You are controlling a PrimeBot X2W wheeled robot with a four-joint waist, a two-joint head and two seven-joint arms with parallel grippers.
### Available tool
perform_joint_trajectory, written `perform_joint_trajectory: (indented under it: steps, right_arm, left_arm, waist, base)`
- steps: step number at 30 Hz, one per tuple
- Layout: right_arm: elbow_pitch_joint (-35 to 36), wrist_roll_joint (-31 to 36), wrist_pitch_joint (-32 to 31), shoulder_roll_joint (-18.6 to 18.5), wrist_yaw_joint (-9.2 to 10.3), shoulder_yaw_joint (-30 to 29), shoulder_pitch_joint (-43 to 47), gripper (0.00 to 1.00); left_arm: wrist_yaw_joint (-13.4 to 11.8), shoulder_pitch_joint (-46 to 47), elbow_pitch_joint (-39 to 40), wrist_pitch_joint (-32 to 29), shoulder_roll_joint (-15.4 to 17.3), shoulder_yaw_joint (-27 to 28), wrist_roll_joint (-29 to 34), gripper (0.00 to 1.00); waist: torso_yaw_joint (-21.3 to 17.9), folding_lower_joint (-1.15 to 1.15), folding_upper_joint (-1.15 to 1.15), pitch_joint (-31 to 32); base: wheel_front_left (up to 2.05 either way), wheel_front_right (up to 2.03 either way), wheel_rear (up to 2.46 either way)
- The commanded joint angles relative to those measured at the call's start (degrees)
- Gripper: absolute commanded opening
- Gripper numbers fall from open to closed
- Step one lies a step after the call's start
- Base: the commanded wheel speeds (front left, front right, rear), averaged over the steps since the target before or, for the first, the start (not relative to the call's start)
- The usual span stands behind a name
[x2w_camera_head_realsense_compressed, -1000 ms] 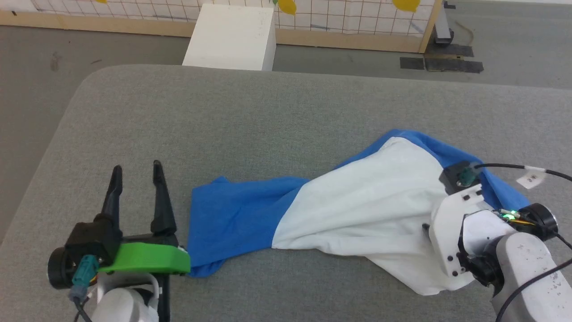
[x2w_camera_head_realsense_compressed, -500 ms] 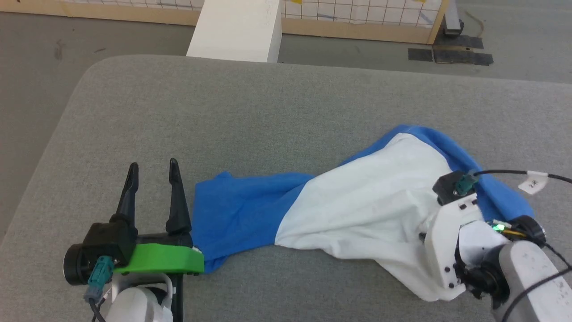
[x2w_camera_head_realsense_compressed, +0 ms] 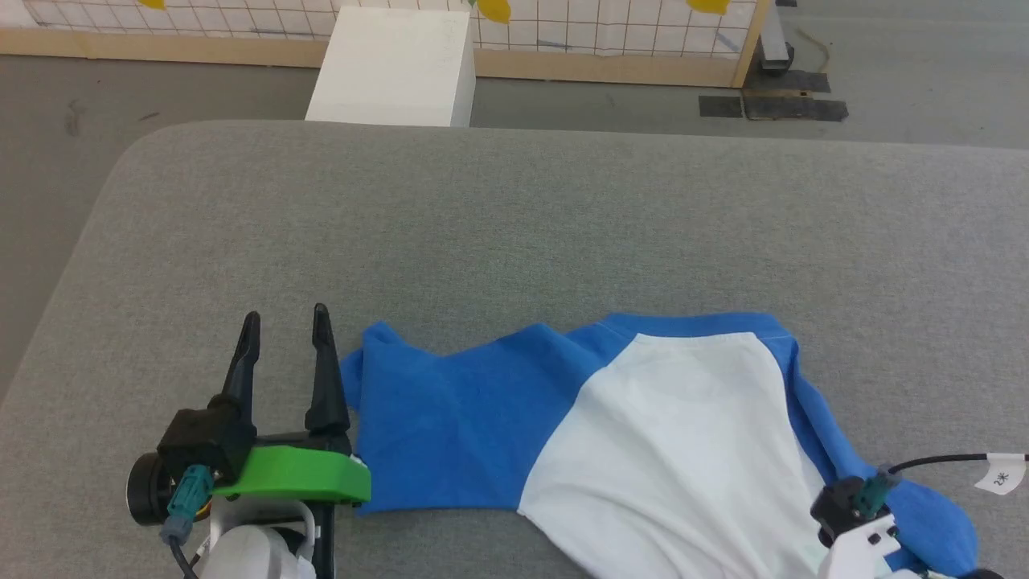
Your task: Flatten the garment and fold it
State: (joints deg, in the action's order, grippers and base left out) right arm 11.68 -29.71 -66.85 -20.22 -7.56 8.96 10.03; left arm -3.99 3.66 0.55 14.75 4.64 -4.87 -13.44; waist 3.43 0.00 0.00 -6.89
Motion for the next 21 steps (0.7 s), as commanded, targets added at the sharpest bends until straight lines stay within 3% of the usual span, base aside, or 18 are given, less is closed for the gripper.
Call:
perform_joint_trajectory:
  steps: [1, 8, 13, 17, 21]
  right_arm:
    - [0.7, 0.6, 1.6, 1.1, 0.08, -0.6, -0.6, 1.00]
    - [2.1, -1.3, 15.4, 7.2, 0.08, -6.7, -6.8, 1.00]
    - [-0.3, 2.1, 26.1, 9.2, 0.08, -13.2, -11.6, 1.00]
    - [-2.9, 5.1, 29.3, 10.5, 0.08, -16.8, -14.0, 1.00]
    - [-4.5, 7.0, 30.0, 10.8, 0.08, -18.2, -15.5, 1.00]
  left_arm:
    - [0.5, 0.3, -0.4, 0.2, -0.4, 0.3, 0.2, 1.00]
    - [1.5, 0.7, -2.6, 0.2, -0.9, 0.8, 0.0, 1.00]
    - [3.0, 4.4, -5.6, -1.6, -1.1, -1.3, -1.3, 1.00]
    - [4.4, 11.3, -10.1, -9.8, -1.3, -4.2, -2.7, 1.00]
    - [5.4, 19.0, -16.6, -23.0, -1.5, -7.9, -4.2, 1.00]
  waist:
    - [-0.5, 0.00, 0.00, -0.1]
    - [-1.8, 0.00, 0.00, 0.5]
    - [-2.2, 0.00, 0.00, 0.3]
    - [-2.4, 0.00, 0.00, -0.6]
    - [-3.0, 0.00, 0.00, -1.9]
  base:
    - [0.00, 0.00, 0.00]
    - [0.00, 0.00, 0.00]
    - [0.00, 0.00, 0.00]
    - [0.00, 0.00, 0.00]
    - [0.00, 0.00, 0.00]
